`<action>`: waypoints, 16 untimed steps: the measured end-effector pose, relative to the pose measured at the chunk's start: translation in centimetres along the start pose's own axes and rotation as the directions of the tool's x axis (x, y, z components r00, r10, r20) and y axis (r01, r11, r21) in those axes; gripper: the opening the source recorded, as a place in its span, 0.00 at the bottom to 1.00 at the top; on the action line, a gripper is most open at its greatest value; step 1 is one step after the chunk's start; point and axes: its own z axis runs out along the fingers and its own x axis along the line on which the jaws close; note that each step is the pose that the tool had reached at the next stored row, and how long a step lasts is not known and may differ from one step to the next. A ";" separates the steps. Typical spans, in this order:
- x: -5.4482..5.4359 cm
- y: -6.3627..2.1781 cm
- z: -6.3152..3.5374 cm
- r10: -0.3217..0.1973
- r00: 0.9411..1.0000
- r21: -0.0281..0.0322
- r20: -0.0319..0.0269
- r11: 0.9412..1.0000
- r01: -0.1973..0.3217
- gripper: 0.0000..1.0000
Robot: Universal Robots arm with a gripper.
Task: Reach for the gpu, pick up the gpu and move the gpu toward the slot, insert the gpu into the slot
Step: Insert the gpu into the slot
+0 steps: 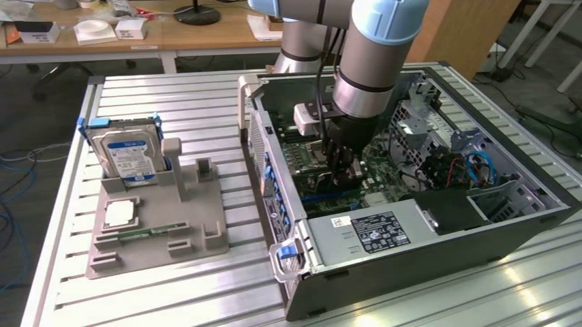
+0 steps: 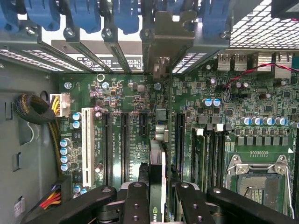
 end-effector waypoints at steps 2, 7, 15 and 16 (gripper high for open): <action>0.0 0.00 0.06 0.000 1.000 0.000 0.000 1.000 0.000 0.27; 0.0 0.01 0.36 0.000 1.000 0.000 0.000 1.000 0.000 0.27; 0.0 -0.01 -0.06 0.000 1.000 -0.001 0.001 1.000 0.000 0.27; 0.0 0.00 -0.28 0.000 1.000 -0.002 0.000 1.000 0.000 0.27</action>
